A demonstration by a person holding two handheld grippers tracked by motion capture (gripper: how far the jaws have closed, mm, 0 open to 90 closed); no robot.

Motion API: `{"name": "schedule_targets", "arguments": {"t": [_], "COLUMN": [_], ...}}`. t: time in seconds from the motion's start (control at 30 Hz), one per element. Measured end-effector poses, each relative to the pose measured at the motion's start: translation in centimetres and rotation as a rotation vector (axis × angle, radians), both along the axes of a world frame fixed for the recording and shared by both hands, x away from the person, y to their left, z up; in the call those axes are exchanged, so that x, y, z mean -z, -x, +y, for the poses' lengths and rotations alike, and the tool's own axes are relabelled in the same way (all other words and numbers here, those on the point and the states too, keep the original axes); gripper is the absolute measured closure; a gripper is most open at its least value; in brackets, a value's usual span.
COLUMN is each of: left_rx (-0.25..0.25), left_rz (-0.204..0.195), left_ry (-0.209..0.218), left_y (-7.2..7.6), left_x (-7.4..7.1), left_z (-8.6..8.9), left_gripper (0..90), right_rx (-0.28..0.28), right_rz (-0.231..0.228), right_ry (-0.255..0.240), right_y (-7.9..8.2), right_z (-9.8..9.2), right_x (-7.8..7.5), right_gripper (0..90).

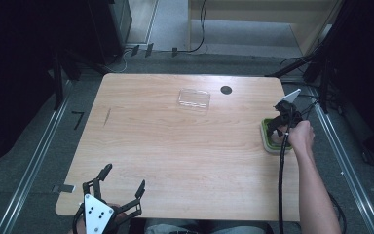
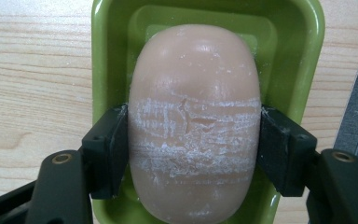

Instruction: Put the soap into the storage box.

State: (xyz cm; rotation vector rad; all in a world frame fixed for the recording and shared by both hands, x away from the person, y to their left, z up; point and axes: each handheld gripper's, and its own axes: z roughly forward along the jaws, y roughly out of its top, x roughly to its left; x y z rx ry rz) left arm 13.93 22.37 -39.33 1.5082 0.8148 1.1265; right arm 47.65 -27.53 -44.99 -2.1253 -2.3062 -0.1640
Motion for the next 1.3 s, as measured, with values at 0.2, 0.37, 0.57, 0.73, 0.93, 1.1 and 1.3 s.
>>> {"name": "schedule_targets", "arguments": {"t": [0.2,0.37,0.57,0.73,0.93,1.1,1.3], "left_rx": [0.000,0.000,0.000,0.000,0.001,0.006,0.014], "left_rz": [0.000,-0.001,-0.001,-0.001,0.002,0.003,0.006], "left_ry": [0.000,0.000,-0.001,0.000,0.001,0.002,-0.001], "left_y": [0.0,0.0,0.0,0.0,-0.2,-0.4,-0.5], "left_x": [0.0,0.0,0.0,0.0,0.0,0.0,0.0], "left_z": [0.0,0.0,0.0,0.0,-0.1,-0.3,-0.4], "left_gripper": [9.9,9.9,9.9,9.9,9.9,9.9,9.9], "right_rx": [0.004,0.006,0.004,0.000,-0.007,-0.011,-0.027], "right_rz": [0.005,0.004,0.004,0.006,-0.002,-0.016,-0.034], "right_ry": [0.002,0.005,0.001,0.003,0.011,0.014,0.024], "right_y": [0.0,0.0,0.1,0.1,0.3,0.5,1.0], "right_z": [0.0,0.1,0.0,0.0,0.2,0.2,0.3], "right_x": [0.0,0.0,-0.1,-0.1,-0.4,-0.6,-1.2], "right_gripper": [33.7,33.9,33.6,33.1,31.1,26.4,19.3]}}
